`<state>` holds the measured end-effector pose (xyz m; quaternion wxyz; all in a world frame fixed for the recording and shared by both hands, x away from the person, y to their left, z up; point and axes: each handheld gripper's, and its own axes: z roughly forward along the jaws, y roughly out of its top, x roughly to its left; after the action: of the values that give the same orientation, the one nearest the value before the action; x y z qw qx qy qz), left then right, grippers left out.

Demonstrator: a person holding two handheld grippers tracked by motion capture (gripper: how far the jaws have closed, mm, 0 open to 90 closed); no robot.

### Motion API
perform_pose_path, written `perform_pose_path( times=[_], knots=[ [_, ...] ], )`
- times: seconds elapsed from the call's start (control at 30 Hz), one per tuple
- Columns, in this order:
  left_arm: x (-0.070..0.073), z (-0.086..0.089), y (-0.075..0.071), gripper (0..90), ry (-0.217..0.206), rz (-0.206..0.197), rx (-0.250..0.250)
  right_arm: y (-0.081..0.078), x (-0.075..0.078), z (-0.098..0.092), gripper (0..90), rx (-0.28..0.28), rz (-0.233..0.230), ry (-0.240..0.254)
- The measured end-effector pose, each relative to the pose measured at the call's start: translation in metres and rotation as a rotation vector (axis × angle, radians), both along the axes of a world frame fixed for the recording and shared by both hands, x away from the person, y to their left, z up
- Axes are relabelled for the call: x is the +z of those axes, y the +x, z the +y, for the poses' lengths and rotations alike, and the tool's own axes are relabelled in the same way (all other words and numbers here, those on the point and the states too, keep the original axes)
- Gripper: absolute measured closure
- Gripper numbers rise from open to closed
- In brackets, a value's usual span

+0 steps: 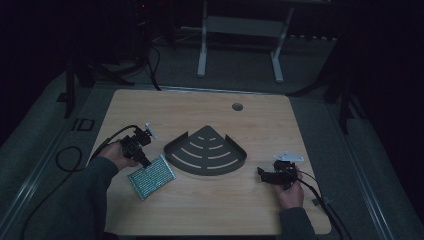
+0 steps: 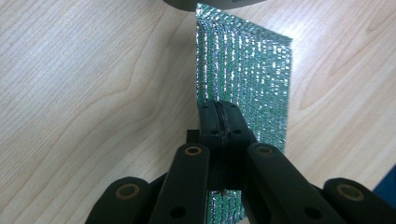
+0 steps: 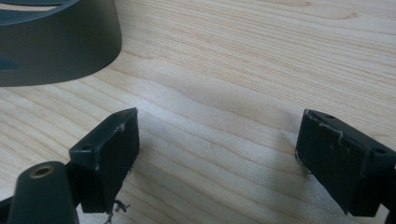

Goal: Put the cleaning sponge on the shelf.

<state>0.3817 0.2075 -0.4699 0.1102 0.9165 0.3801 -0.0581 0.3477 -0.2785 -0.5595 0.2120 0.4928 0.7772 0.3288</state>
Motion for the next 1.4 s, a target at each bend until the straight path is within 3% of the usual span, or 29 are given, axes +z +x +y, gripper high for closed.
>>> perform_pose_path(
  times=[0.83,1.4],
  knots=[
    [0.043,0.009,0.006,90.0,0.019,-0.082,0.085,0.000,0.000,0.000,13.2,0.000,0.000,0.000],
    [0.065,-0.009,0.025,90.0,0.008,-0.097,0.092,0.000,0.000,0.000,13.2,0.000,0.000,0.000]
  ],
)
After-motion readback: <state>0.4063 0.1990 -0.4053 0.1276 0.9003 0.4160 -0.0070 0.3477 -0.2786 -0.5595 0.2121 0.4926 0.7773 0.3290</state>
